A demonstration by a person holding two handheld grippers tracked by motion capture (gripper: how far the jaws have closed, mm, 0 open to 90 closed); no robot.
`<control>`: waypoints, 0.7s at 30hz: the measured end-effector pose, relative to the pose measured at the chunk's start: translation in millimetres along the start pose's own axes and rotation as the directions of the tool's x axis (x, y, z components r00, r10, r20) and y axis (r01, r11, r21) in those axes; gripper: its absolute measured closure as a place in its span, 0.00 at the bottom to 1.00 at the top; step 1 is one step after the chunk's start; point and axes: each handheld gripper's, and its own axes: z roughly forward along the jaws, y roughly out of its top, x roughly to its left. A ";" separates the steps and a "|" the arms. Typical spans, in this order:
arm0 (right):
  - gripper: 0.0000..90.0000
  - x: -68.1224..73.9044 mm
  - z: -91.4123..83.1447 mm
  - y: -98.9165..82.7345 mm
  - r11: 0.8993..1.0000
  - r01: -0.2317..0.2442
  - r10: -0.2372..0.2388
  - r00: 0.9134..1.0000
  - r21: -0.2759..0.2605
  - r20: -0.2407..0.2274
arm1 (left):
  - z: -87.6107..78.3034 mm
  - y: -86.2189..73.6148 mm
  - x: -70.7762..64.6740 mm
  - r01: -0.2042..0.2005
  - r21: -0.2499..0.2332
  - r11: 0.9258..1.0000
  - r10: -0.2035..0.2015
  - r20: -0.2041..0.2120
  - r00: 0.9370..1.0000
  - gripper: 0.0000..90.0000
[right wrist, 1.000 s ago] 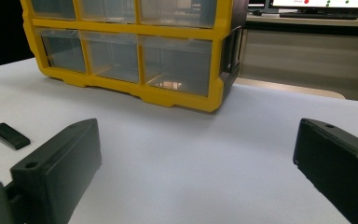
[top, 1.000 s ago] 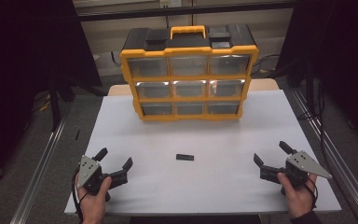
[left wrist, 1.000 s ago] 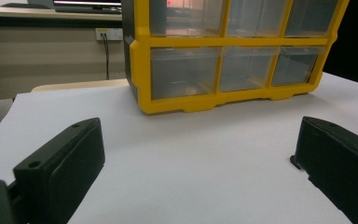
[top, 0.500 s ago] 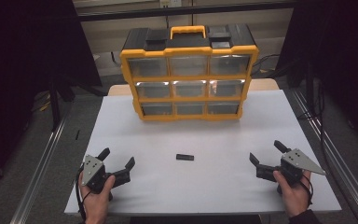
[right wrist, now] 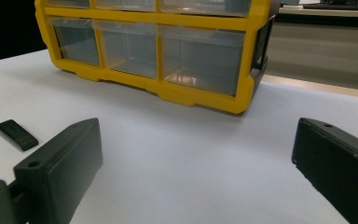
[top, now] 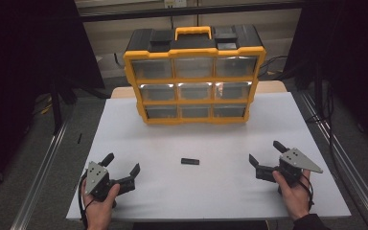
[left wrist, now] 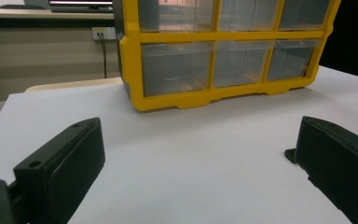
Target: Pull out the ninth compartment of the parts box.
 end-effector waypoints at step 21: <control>0.02 3.6 21.1 6.6 1.000 0.008 -0.008 1.000 -0.007 -0.026 | 1.2 0.7 -2.6 0.004 0.010 1.000 -0.004 0.003 1.000 0.02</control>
